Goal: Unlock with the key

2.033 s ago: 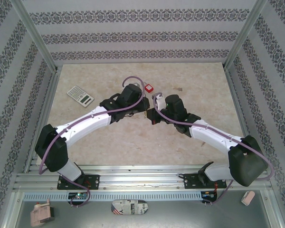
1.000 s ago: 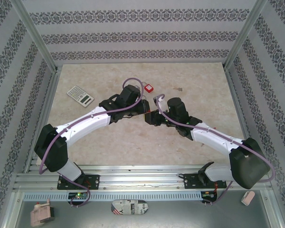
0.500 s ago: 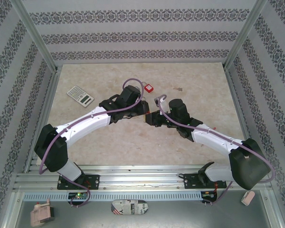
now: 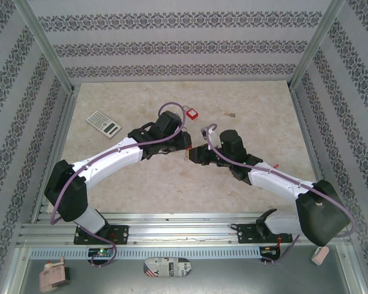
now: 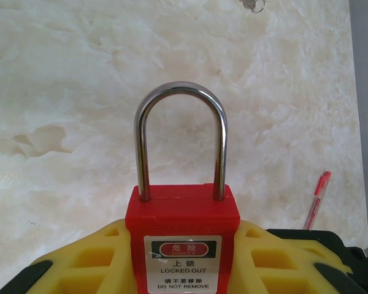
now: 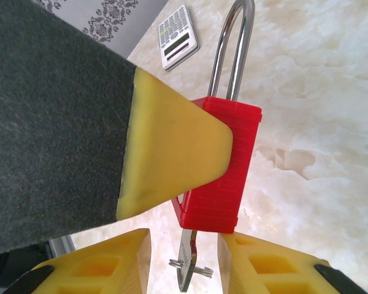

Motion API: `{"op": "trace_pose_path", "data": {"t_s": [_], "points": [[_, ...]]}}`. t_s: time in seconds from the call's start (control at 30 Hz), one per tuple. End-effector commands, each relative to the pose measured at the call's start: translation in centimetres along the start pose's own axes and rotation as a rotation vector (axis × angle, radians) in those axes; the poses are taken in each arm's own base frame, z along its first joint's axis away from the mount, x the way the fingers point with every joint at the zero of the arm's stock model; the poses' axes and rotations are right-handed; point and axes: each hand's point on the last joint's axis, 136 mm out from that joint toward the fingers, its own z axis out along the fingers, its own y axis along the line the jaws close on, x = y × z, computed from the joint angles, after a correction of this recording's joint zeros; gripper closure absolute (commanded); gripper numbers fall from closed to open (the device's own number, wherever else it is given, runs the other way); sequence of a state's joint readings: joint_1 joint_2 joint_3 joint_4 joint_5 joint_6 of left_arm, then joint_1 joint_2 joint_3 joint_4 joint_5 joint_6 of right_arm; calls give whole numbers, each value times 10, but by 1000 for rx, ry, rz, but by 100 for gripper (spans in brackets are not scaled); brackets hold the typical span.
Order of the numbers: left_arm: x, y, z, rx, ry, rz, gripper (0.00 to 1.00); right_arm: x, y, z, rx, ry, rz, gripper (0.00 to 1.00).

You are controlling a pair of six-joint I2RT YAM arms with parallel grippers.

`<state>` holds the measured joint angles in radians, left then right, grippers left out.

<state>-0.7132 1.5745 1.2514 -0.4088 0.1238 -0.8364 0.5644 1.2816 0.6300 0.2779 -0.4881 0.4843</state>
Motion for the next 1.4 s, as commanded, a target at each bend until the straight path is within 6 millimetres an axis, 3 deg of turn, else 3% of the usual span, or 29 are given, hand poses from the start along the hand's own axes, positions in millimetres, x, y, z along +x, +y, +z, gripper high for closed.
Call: {"op": "trace_pose_path", "data": {"t_s": [0.0, 0.87, 1.1, 1.37], "points": [[18, 3, -8, -24, 69, 42, 100, -22, 3, -3, -22, -89, -23, 64], [8, 4, -11, -6, 24, 8, 100, 5, 7, -11, -46, -93, 11, 61], [4, -1, -12, 19, 7, -11, 100, 20, 11, 2, -61, -54, 10, 61], [4, -2, -13, 33, -2, -21, 100, 18, 11, 9, -61, -50, 6, 64]]}}
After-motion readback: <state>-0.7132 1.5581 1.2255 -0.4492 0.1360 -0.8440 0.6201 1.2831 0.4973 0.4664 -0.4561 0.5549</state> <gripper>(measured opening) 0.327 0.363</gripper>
